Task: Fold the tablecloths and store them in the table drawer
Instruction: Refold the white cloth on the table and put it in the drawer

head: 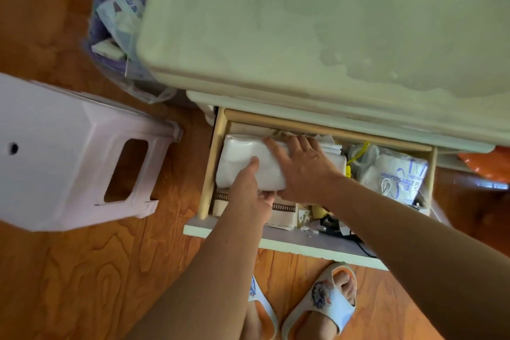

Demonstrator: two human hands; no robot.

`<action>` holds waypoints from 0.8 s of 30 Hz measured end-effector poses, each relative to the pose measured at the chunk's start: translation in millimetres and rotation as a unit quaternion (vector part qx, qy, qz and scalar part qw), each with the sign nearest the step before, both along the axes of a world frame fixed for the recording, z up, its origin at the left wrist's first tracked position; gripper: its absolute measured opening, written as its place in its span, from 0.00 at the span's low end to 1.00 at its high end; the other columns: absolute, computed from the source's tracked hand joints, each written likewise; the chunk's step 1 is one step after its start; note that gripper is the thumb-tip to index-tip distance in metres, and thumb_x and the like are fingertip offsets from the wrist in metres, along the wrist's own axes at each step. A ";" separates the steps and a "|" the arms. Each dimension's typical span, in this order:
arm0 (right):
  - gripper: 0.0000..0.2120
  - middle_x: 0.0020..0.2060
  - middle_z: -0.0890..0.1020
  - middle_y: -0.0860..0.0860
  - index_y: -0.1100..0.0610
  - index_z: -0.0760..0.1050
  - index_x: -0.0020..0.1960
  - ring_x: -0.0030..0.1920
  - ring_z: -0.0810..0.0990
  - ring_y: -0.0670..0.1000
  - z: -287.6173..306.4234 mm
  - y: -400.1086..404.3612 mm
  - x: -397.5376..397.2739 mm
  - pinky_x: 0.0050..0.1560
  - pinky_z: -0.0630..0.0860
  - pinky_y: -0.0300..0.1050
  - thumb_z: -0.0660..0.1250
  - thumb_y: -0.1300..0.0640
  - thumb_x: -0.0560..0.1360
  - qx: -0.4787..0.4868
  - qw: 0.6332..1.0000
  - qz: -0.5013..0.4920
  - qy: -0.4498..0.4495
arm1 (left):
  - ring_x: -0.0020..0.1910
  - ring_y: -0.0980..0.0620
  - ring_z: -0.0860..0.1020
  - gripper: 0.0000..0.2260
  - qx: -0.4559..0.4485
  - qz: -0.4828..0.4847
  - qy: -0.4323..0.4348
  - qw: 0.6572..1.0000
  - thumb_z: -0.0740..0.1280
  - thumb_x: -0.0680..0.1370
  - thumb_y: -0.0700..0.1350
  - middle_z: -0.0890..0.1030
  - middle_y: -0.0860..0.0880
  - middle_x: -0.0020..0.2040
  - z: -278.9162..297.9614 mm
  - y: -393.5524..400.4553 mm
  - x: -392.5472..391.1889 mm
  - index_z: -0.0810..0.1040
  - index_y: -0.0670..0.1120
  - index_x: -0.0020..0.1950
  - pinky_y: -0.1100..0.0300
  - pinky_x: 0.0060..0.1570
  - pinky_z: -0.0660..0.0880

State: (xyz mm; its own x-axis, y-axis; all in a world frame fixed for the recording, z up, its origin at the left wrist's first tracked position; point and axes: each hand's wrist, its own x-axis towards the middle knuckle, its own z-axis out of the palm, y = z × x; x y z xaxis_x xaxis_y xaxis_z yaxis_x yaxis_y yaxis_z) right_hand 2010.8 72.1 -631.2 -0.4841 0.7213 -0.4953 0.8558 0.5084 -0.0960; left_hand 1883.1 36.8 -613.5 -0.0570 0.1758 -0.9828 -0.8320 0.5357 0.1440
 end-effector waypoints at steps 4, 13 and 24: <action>0.51 0.64 0.69 0.64 0.51 0.47 0.81 0.64 0.70 0.64 12.1 -3.8 1.6 0.69 0.64 0.60 0.65 0.37 0.65 0.011 1.000 -0.008 0.019 | 0.57 0.43 0.81 0.22 0.051 0.040 -0.011 0.998 0.76 0.75 0.42 0.84 0.41 0.56 0.6 -20.4 -4.1 0.75 0.42 0.66 0.44 0.71 0.71; 0.49 0.60 0.71 0.64 0.54 0.51 0.81 0.56 0.71 0.63 18.9 -18.7 14.8 0.64 0.65 0.60 0.67 0.40 0.66 0.112 0.993 -0.041 0.025 | 0.59 0.44 0.82 0.24 0.104 -0.158 0.008 0.982 0.76 0.75 0.52 0.83 0.42 0.61 -16.4 -21.2 -16.3 0.74 0.45 0.66 0.45 0.65 0.76; 0.47 0.63 0.70 0.64 0.52 0.50 0.81 0.61 0.70 0.64 0.7 -24.1 19.6 0.71 0.60 0.61 0.65 0.35 0.70 0.081 0.995 -0.024 0.048 | 0.65 0.53 0.76 0.26 0.224 -0.488 0.465 0.704 0.68 0.79 0.56 0.76 0.49 0.69 -3.8 -7.4 -65.8 0.70 0.51 0.75 0.53 0.62 0.76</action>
State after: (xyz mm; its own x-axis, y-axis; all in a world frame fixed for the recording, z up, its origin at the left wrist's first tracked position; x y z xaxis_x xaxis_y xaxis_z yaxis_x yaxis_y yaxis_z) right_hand 2030.4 48.1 -630.5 -0.4859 0.8116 -0.3242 0.8706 0.4820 -0.0984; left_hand 1817.3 29.4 -617.3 -0.2765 0.8578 -0.4332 0.4660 0.5140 0.7202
